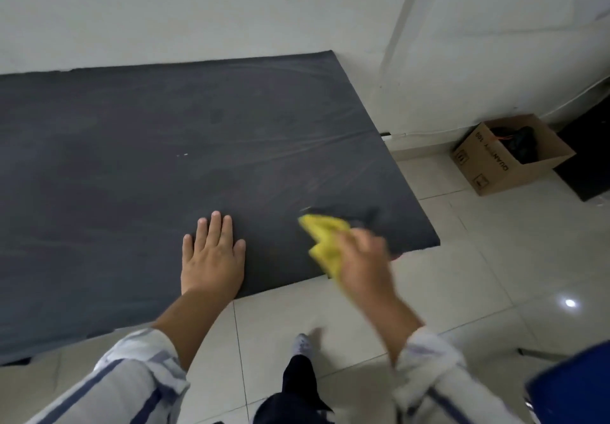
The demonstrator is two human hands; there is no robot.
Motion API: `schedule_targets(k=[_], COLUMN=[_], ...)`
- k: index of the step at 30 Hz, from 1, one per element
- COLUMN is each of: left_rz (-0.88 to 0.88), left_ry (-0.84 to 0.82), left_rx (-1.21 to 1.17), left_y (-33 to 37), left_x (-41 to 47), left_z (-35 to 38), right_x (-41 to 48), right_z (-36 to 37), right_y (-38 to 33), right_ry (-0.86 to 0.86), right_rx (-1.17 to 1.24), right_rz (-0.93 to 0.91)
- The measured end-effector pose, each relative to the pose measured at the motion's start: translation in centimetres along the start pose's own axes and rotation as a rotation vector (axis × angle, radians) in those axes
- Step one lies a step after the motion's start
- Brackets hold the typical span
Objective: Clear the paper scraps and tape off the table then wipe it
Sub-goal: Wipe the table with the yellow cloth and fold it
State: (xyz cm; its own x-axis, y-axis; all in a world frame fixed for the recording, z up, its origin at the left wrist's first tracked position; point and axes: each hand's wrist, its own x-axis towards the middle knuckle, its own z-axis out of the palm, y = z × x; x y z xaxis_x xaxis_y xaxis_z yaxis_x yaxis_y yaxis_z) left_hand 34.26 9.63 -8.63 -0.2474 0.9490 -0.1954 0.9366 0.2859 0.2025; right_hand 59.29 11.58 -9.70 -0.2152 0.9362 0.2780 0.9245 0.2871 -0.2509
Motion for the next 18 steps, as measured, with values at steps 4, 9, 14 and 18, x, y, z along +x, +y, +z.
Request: schedule_targets(k=[4,9,14,18], left_rz=[0.001,0.028,-0.033,-0.056], left_ry=[-0.016,-0.049,-0.027,0.020], left_rx=[0.004,-0.181,-0.318,-0.315], left_y=[-2.0,-2.3,-2.2,-1.3], left_x=[-3.5,-4.6,-3.6,-3.1], left_z=[-0.1,-0.9,-1.4,-1.3], right_x=[1.8,3.2,3.3,5.4], right_z=[-4.5,-2.5,0.6,0.4], right_y=[8.1,-6.0,-14.1,-12.4], right_ry=[0.022,0.020,-0.338,-0.466], right_rx=[0.071,0.338,0.515,0.615], right_rz=[0.581,0.367,0.278,0.396])
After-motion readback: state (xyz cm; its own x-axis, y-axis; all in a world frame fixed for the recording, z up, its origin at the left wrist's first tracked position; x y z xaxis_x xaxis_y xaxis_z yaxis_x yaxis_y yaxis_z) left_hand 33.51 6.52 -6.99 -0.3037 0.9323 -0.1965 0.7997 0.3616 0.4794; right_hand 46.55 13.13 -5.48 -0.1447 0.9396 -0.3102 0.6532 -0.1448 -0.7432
